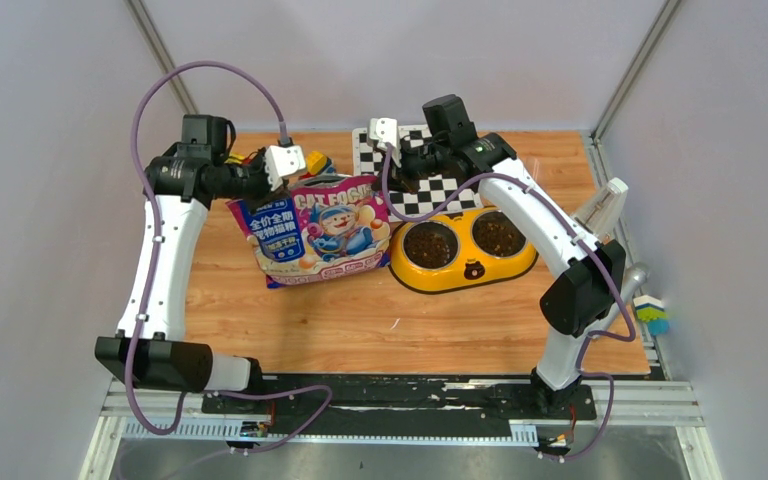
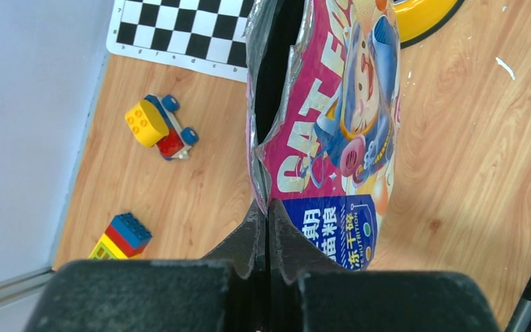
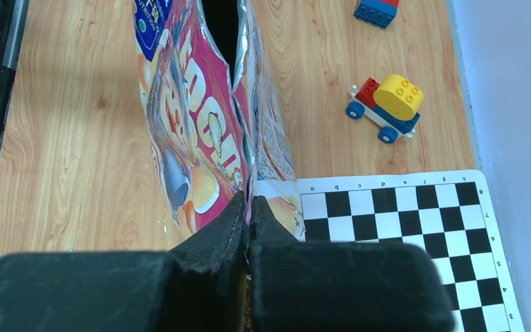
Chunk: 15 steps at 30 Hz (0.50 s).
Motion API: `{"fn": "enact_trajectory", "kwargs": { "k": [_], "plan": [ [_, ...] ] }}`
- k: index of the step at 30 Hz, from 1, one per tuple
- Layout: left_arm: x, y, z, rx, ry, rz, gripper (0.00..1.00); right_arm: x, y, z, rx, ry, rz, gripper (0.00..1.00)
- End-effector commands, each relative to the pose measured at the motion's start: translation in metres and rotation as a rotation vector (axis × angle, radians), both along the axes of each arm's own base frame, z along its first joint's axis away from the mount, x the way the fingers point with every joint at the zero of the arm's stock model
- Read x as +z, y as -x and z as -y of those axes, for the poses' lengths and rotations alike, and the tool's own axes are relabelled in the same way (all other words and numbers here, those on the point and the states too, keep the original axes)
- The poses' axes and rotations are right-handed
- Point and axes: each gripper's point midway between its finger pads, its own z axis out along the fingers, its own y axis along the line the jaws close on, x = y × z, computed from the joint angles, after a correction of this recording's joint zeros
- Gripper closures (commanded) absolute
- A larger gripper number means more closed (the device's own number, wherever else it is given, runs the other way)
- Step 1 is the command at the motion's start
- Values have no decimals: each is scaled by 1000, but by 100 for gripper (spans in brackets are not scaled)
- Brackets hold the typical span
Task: Serve the pet food
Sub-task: Close the pet food bag at the center of the board.
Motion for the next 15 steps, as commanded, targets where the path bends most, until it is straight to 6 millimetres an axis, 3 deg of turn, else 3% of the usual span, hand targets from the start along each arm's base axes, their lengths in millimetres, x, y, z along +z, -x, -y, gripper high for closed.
{"fn": "enact_trajectory", "kwargs": {
  "k": [1,3,10,12,15],
  "plan": [
    [18,-11,-7,49,-20,127,100,85,-1,17,-15,-122,220,100],
    [17,-7,-8,44,-25,115,100,84,-2,17,-14,-119,222,100],
    [11,-1,0,-16,-15,52,29,83,-1,17,-9,-115,213,100],
    [15,-1,4,-29,-3,50,21,82,-2,17,-9,-113,210,100],
    [13,-1,9,-49,7,8,18,80,-1,16,-11,-110,208,100]
  ]
}}
